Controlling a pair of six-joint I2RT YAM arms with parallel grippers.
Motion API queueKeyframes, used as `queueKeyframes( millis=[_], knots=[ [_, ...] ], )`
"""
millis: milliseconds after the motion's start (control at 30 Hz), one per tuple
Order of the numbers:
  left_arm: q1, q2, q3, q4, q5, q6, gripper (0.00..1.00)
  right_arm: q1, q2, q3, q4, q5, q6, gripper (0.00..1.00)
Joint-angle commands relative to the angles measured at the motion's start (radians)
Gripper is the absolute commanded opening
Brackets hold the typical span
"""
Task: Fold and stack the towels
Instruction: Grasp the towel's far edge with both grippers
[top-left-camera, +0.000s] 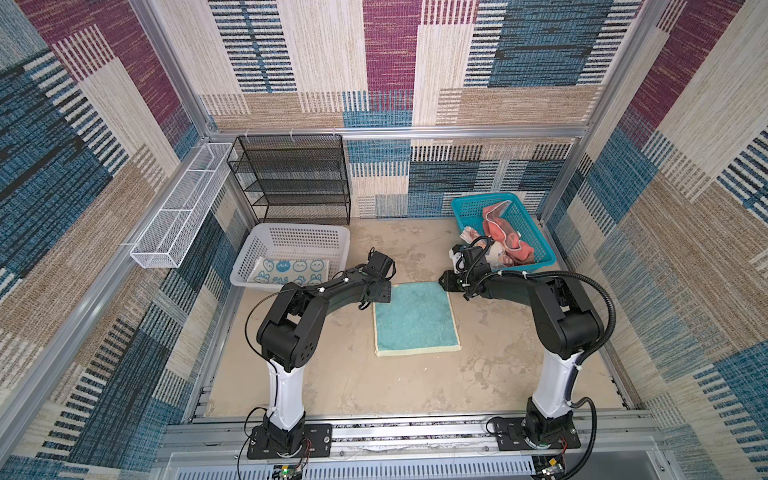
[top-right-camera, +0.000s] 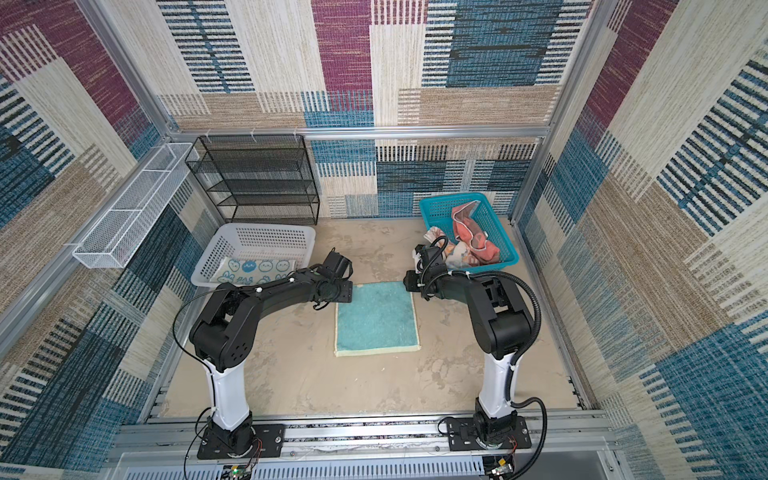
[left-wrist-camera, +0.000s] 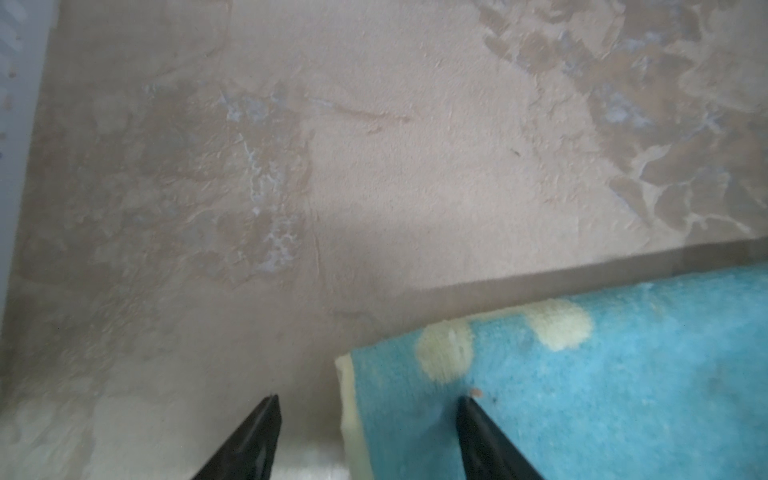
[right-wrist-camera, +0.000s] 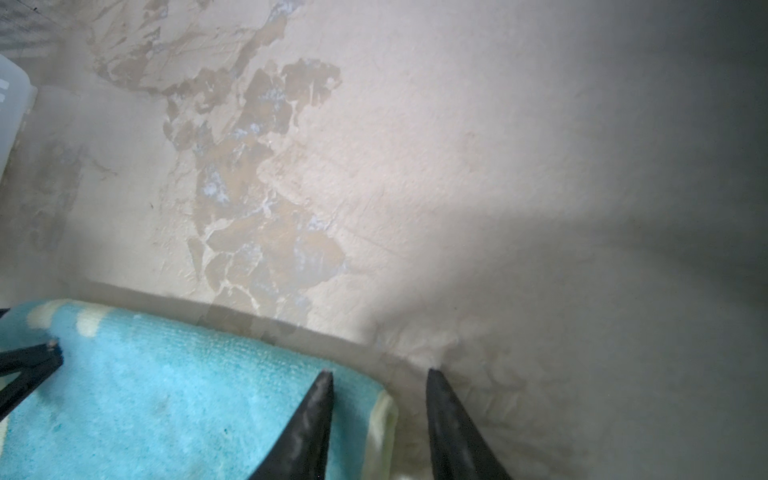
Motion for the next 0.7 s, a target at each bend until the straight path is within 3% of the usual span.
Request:
queueKeyframes(
  millis=[0,300,400,467,667],
  knots=[
    [0.002,-0.014,-0.021,0.028,0.021,0.014,0.70,0.005,0.011,0.005,-0.003,-0.020,-0.002,0.37],
    [0.008,0.001,-0.023,0.075,0.059,0.019,0.57,0.007,0.025,0.011,-0.004,-0.029,0.000,0.16],
    [0.011,0.008,-0.025,0.091,0.070,0.023,0.49,0.008,0.031,0.014,-0.002,-0.028,0.000,0.11],
    [0.013,0.017,-0.025,0.100,0.067,0.029,0.39,0.007,0.036,0.016,0.002,-0.032,0.001,0.08],
    [0.020,0.029,-0.031,0.144,0.046,0.058,0.26,0.007,0.046,0.019,0.023,-0.024,0.003,0.02]
  ],
)
